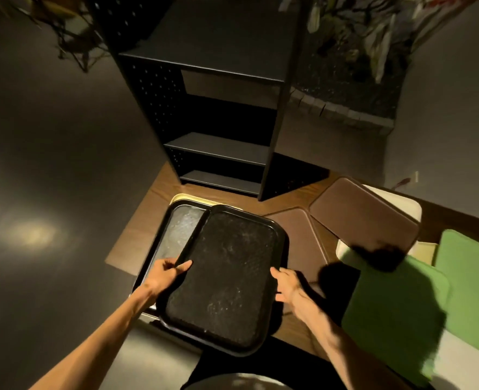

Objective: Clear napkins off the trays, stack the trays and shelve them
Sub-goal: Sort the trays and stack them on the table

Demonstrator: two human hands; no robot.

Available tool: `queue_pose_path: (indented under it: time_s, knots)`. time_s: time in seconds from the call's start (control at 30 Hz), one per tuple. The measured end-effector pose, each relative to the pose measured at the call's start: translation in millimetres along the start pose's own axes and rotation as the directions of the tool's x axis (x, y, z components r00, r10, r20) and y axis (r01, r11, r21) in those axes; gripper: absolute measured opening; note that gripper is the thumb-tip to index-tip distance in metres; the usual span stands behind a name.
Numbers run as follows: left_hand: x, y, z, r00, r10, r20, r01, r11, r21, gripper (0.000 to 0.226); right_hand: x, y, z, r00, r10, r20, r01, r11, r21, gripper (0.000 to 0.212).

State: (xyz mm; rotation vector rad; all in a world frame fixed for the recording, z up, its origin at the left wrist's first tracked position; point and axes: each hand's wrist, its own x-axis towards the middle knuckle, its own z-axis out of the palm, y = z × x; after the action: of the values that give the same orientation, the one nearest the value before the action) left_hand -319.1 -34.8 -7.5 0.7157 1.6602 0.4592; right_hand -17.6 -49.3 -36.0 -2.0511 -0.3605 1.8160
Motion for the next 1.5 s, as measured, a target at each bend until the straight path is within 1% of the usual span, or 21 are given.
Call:
queue_pose_path:
  time_s: [0.1, 0.17, 0.27, 0.3, 0.33, 0.43, 0.5, 0.57, 0.67, 0.73, 0.8, 0.87, 0.93, 1.0, 1.07, 1.13, 1.17, 1.23, 1.3, 1.37, 1.5]
  knots:
    - [14, -10, -30, 0.996, 0.032, -0.082, -0.024, 0.995, 0.098, 0.024, -11, -1, 33, 1.000, -0.010, 0.028, 0.014, 0.988, -0.153, 0.049]
    - [23, -13, -47, 0.984, 0.111, -0.141, -0.072, 0.963, 0.260, 0.017, -12, 0, 53, 0.997, -0.055, 0.051, 0.066, 0.963, -0.262, 0.054]
    - [35, -14, -72, 0.968, 0.166, -0.187, -0.072, 0.902, 0.426, 0.016, -9, -1, 80, 0.988, -0.144, 0.047, 0.151, 0.913, -0.378, 0.038]
    - [41, -16, -80, 0.966, 0.167, -0.195, -0.062, 0.890, 0.452, 0.018, -8, -2, 88, 0.985, -0.165, 0.042, 0.166, 0.879, -0.447, 0.023]
    - [48, -17, -87, 0.964, 0.172, -0.204, -0.055, 0.875, 0.481, 0.022, -6, -5, 95, 0.982, -0.188, 0.034, 0.179, 0.843, -0.508, 0.021]
    - [64, -21, -101, 0.963, 0.169, -0.209, -0.023, 0.828, 0.560, 0.032, 1, -13, 112, 0.966, -0.257, -0.019, 0.183, 0.734, -0.654, 0.043]
    - [74, -27, -106, 0.963, 0.198, -0.184, -0.046, 0.790, 0.611, 0.023, 9, -18, 122, 0.953, -0.295, -0.073, 0.151, 0.667, -0.730, 0.040]
    - [84, -33, -109, 0.965, 0.202, -0.170, -0.043, 0.756, 0.654, 0.009, 7, -27, 130, 0.945, -0.321, -0.057, 0.134, 0.543, -0.829, 0.026]
    - [90, -38, -109, 0.961, 0.244, -0.134, -0.081, 0.706, 0.703, 0.011, 10, -34, 134, 0.938, -0.347, -0.014, 0.119, 0.359, -0.926, 0.035]
    - [90, -42, -108, 0.959, 0.253, -0.128, -0.088, 0.694, 0.714, 0.015, 12, -33, 134, 0.938, -0.347, -0.014, 0.102, 0.314, -0.944, 0.035]
    - [93, -47, -108, 0.959, 0.249, -0.135, -0.081, 0.698, 0.712, 0.010, 17, -31, 135, 0.948, -0.317, -0.016, 0.099, 0.342, -0.934, 0.032]
    - [98, -50, -111, 0.964, 0.229, -0.136, -0.075, 0.723, 0.687, 0.012, 24, -28, 137, 0.963, -0.268, -0.032, 0.097, 0.453, -0.886, 0.025]
    - [103, -51, -114, 0.967, 0.218, -0.129, -0.079, 0.743, 0.664, 0.014, 34, -24, 136, 0.966, -0.256, -0.043, 0.095, 0.503, -0.859, 0.021]
    - [100, -42, -113, 0.972, 0.205, -0.117, -0.079, 0.750, 0.656, 0.022, 39, -22, 135, 0.960, -0.273, -0.059, 0.095, 0.518, -0.850, 0.018]
    - [97, -35, -111, 0.970, 0.214, -0.113, -0.095, 0.765, 0.636, 0.022, 53, -12, 130, 0.960, -0.272, -0.064, 0.085, 0.504, -0.860, 0.023]
    - [90, -26, -104, 0.972, 0.202, -0.123, -0.061, 0.716, 0.696, 0.016, 52, -12, 128, 0.960, -0.274, -0.061, 0.088, 0.500, -0.862, 0.026]
    - [87, -22, -100, 0.973, 0.202, -0.114, -0.054, 0.676, 0.735, 0.030, 47, -15, 127, 0.960, -0.275, -0.057, 0.095, 0.506, -0.857, 0.026]
    - [84, -19, -93, 0.962, 0.264, -0.070, -0.119, 0.636, 0.763, 0.059, 30, -27, 124, 0.959, -0.283, -0.035, 0.115, 0.494, -0.862, 0.026]
    - [84, -14, -81, 0.933, 0.360, -0.003, -0.237, 0.620, 0.748, 0.069, 20, -35, 115, 0.952, -0.303, -0.035, 0.133, 0.516, -0.846, 0.031]
    - [83, -2, -63, 0.914, 0.402, 0.059, -0.315, 0.610, 0.727, 0.066, 15, -39, 102, 0.950, -0.307, -0.059, 0.132, 0.564, -0.815, 0.033]
    - [80, 27, -10, 0.907, 0.390, 0.159, -0.394, 0.652, 0.648, 0.048, 12, -39, 68, 0.942, -0.317, -0.109, 0.133, 0.652, -0.747, 0.031]
